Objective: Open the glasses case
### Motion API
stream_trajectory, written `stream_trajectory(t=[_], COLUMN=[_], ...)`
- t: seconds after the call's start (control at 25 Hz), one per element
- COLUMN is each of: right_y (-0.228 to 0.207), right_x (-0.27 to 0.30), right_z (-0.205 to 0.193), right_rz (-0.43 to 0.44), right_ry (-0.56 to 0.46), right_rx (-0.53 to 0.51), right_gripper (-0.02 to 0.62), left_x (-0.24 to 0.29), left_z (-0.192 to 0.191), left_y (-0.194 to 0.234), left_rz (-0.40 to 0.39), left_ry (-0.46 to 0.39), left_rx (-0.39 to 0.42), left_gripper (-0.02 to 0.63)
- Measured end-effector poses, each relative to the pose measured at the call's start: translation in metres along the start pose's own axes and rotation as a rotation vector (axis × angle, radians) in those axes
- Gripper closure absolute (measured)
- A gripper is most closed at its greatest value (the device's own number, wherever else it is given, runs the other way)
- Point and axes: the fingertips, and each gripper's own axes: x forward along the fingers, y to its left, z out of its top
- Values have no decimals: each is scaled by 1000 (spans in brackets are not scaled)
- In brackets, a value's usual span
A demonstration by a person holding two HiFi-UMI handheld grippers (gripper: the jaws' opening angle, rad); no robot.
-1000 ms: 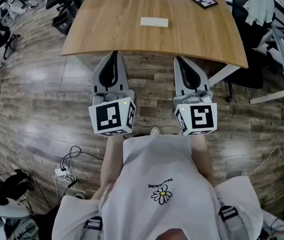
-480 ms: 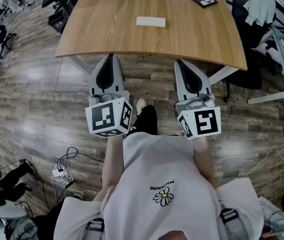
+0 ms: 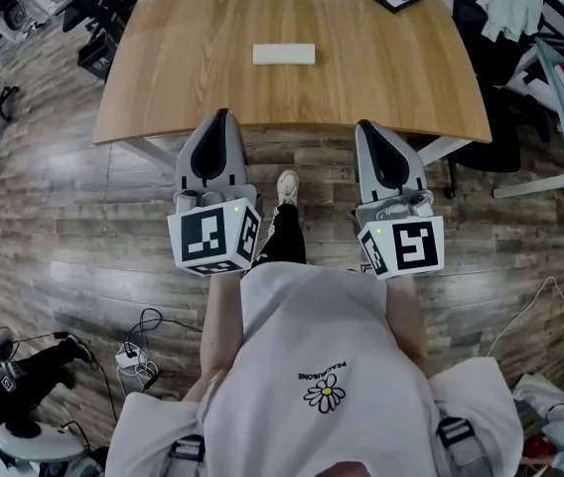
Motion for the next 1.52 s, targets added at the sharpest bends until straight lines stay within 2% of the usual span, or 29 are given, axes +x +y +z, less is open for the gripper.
stream_trajectory(t=[0.12,0.2,0.28,0.56,0.72,1.08,1.36,1.52], right_y=[-12,-18,-26,-54,-66,-98,-109,-129], right_x=[19,32,48,116,164,266,292,300], right_z=[-16,-18,-14,-23,-31,-38,-51,-55], right_rz=[-19,-4,7,-11,-10,-26,-5,-20], right_ry=[30,25,15,52,79,92,139,127], right_rx=[55,136,166,129,73,-40,-47,-45], right_gripper=[589,589,589,589,589,589,589,589], left_x=[24,42,63,134,183,285,324,336], left_z=[-6,-8,-8,-3,-1,14,3,2], left_y=[5,8,10,33,51,87,95,91], left_rz=[-20,-36,-54,-36,-50,-64,-52,-29], left_ry=[7,3,-4,-20,-26,-81,-46,-44], left_rx=[3,-7,-11,-1,-41,-27,-16,-5], left_gripper=[589,589,589,589,589,589,589,589])
